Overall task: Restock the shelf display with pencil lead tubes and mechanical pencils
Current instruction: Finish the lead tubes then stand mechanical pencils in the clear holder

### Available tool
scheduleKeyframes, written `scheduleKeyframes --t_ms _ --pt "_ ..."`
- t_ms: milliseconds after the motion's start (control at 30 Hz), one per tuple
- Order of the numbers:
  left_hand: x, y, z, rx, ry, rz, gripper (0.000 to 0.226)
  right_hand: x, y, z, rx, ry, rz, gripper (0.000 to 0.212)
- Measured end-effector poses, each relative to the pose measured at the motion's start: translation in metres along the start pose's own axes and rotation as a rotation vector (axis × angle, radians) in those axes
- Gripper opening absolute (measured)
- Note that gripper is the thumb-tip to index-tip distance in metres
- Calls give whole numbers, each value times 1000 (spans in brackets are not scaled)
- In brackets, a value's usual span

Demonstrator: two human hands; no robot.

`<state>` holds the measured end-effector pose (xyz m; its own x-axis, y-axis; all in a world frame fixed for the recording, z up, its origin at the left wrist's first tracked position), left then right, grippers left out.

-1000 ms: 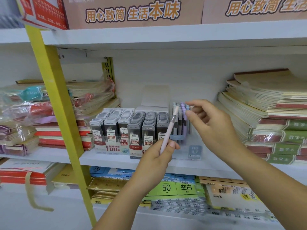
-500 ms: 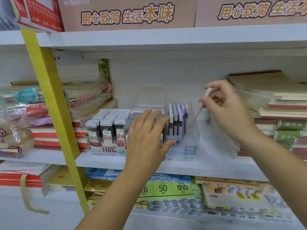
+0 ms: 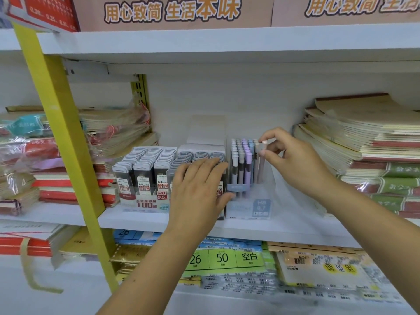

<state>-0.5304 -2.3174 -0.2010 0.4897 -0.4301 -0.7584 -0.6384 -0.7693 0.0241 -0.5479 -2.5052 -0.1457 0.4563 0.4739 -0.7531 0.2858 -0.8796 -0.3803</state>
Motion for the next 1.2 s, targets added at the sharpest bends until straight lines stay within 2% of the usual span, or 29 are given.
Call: scheduleKeyframes --t_ms 433,600,700,767,867,933,1000,1100,1200 --pt "-1 -1 1 10 31 17 61 5 0 -3 7 14 38 30" --pt "1 -2 1 12 23 23 62 8 16 -7 59 47 160 20" --pt "0 -1 0 14 15 33 62 12 23 -8 118 1 87 21" --pt "-4 1 0 21 11 47 61 12 23 -2 155 -17 38 29" --pt "-13 5 9 36 56 105 56 1 16 28 168 113 -112 38" --pt "-16 8 30 80 142 187 43 -5 6 67 119 278 -267 31" --pt "-8 11 65 138 197 294 31 3 -1 113 96 374 -372 27" --pt "46 10 136 133 19 402 26 63 8 185 157 291 -418 24" --pt "138 -4 223 -71 -359 527 25 164 48 265 403 54 -406 29"
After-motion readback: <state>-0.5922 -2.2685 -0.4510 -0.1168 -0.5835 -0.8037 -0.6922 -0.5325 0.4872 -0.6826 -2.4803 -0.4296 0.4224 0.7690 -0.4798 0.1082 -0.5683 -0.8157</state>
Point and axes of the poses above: each hand's wrist, its own z-axis away from the middle knuckle, its own x-axis out of the palm, y = z × x, the point moved 8 cm from there along -z, towards the middle knuckle, and after that the axes turned 10 degrees about -y, right-handed, at the moved point
